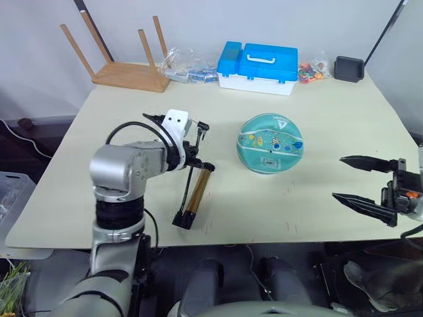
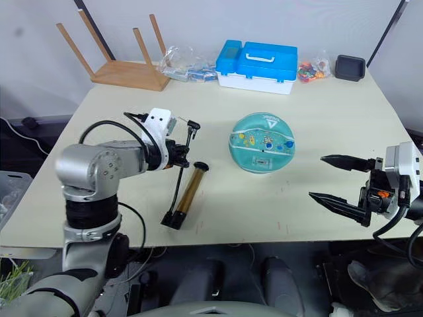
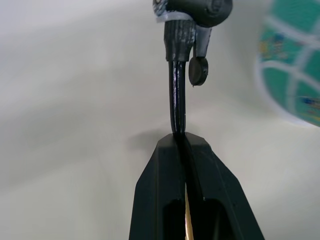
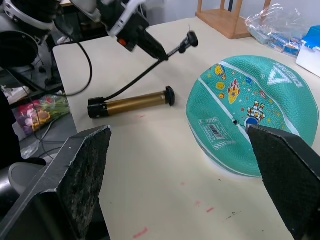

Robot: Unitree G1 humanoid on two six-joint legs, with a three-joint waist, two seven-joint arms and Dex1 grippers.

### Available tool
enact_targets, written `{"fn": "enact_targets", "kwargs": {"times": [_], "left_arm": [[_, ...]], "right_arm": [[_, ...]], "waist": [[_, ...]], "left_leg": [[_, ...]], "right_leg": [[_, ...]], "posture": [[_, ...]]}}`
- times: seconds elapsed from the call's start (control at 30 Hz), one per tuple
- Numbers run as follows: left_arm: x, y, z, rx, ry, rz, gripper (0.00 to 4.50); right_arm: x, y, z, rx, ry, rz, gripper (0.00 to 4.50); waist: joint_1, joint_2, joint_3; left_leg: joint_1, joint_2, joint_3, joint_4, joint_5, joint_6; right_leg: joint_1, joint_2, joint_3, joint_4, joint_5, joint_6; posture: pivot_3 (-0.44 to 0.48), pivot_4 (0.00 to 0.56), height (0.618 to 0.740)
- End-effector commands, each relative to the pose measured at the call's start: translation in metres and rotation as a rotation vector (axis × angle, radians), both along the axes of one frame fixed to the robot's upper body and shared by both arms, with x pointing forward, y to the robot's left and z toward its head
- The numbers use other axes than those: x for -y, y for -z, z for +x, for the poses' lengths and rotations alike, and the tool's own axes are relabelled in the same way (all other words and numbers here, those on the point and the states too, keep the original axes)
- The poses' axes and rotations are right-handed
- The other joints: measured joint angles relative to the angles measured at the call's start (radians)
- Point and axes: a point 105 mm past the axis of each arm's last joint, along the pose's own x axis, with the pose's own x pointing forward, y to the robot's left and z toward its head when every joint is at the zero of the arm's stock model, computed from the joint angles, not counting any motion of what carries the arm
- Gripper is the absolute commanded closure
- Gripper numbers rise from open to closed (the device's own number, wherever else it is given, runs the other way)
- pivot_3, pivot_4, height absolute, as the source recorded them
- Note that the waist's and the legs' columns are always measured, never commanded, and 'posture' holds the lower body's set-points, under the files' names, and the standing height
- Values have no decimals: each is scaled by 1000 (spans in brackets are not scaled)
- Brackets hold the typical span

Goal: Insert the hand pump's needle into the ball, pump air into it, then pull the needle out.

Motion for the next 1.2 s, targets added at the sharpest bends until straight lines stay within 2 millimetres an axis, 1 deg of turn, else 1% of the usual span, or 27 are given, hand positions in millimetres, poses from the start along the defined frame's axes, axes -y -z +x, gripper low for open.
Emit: {"fn": "enact_targets", "kwargs": {"times": [0.03,0.13,0.23,0.33,0.4,0.5,0.6,0.67,0.8,0.87,0.93,1.0,1.07,1.2], "left_arm": [[12,-15,-11,57,138,18,4460],[24,-23,-31,77,346,53,4460],[33,-27,-42,96,487,79,4460],[43,-31,-45,128,601,112,4460],[52,-32,-47,144,691,135,4460],[64,-30,-45,171,773,159,4460],[74,-27,-41,204,833,182,4460],[86,-25,-39,223,884,198,4460],[102,-21,-35,248,945,218,4460],[109,-20,-31,263,954,216,4460],[117,-19,-29,272,974,205,4460],[122,-17,-28,288,989,215,4460],[130,-15,-28,297,1004,220,4460],[139,-13,-30,279,1023,180,4460]], "right_arm": [[-5,-8,-4,42,-9,9,0],[-7,-7,-4,45,14,20,0],[-9,-6,-6,48,27,26,0],[-10,-5,-7,48,38,28,0],[-9,-5,-6,43,60,28,0],[-9,-3,-5,37,87,33,0],[-9,-3,-3,36,118,43,0],[-8,-6,0,46,168,67,0],[-12,-7,1,-6,219,86,0],[-14,-5,3,-27,282,58,0],[-17,-2,8,-38,382,47,0],[-20,4,13,-105,444,96,0],[-31,9,14,-218,446,208,0],[-43,4,18,-275,475,352,0]], "waist": [[0,-1,1],[-6,-1,1],[-8,-1,1],[-7,-1,1],[-5,-1,1],[-3,-1,1],[-2,-1,1],[-2,-1,1],[1,-1,1],[2,-1,1],[2,-1,1],[2,-1,1],[3,-1,1],[2,-1,1]], "left_leg": [[0,0,0,0,0,0],[-1,1,0,0,0,0],[-2,1,0,-1,0,0],[-2,1,1,0,0,0],[-2,1,1,0,0,0],[-2,1,1,0,0,1],[-2,1,1,0,0,1],[-2,1,1,0,0,1],[-3,1,1,0,-1,1],[-3,1,1,0,-1,1],[-3,1,1,0,-1,1],[-3,1,1,0,-1,1],[-4,1,1,0,-1,1],[-6,1,0,1,-1,2]], "right_leg": [[0,0,0,0,0,0],[-1,1,0,0,0,0],[-2,1,1,0,0,0],[-2,1,0,-1,0,0],[-2,1,0,-1,-1,0],[-2,1,0,-2,-1,0],[-2,1,1,-2,-1,0],[-2,1,1,-2,-1,0],[-2,1,1,-2,-1,0],[-2,1,1,-2,0,0],[-2,1,1,-2,-1,0],[-3,1,1,-2,-1,1],[-3,1,0,-2,-1,1],[-5,1,0,-2,0,0]], "posture": [[0,150,740],[0,150,740],[0,150,740],[0,150,740],[0,150,740],[0,150,740],[0,150,740],[0,150,740],[0,150,740],[0,150,740],[0,150,740],[0,150,740],[0,150,740],[0,150,740]]}}
